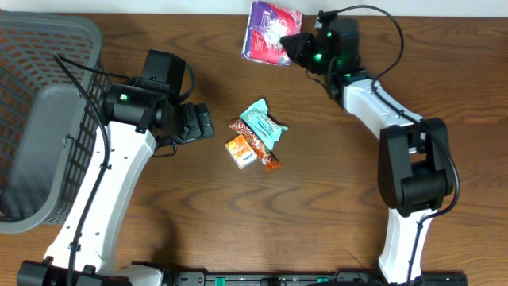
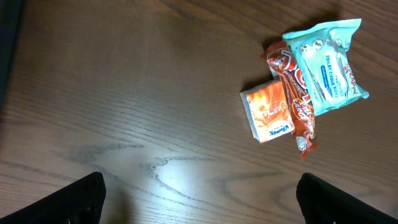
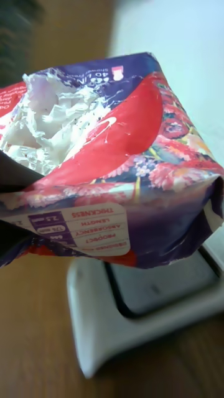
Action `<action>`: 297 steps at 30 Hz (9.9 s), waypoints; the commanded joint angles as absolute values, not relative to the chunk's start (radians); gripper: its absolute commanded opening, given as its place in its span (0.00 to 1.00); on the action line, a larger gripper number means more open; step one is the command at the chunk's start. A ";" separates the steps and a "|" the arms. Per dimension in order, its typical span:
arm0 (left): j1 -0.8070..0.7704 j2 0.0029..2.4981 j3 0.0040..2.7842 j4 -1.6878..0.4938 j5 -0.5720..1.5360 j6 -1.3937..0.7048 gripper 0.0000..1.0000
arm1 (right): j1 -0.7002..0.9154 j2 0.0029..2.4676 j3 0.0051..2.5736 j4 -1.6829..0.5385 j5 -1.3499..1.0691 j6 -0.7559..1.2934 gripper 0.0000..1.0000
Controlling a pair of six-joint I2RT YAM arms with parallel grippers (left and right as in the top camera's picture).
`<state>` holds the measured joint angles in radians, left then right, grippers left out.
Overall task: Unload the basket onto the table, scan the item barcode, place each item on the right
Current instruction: 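Raise the purple package past the scanner and drop it at the right edge, then reach the right gripper to the mint-green pack and grasp it, then carry the mint-green pack right and drop it beside the purple package, then reach the right gripper down to the red-orange bar and grasp it, then lift the red-orange bar up in front of the scanner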
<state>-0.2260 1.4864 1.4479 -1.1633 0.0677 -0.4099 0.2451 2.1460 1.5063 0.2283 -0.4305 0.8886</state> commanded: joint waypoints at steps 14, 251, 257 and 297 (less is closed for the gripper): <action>-0.223 1.493 1.455 -1.166 0.051 -0.393 0.98 | 0.305 2.152 1.617 0.242 -0.015 0.912 0.01; -0.223 1.493 1.455 -1.166 0.051 -0.393 0.98 | 0.557 2.274 1.843 -1.082 -0.212 0.322 0.54; -0.223 1.493 1.455 -1.166 0.051 -0.393 0.98 | 0.563 2.305 1.843 -1.108 -0.236 0.320 0.39; -0.223 1.493 1.455 -1.166 0.051 -0.393 0.98 | 0.570 2.282 2.206 -1.274 0.343 0.254 0.02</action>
<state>-0.2260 1.4864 1.4479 -1.1633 0.0677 -0.4099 0.5686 2.3043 2.1803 -1.3033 0.1551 0.2653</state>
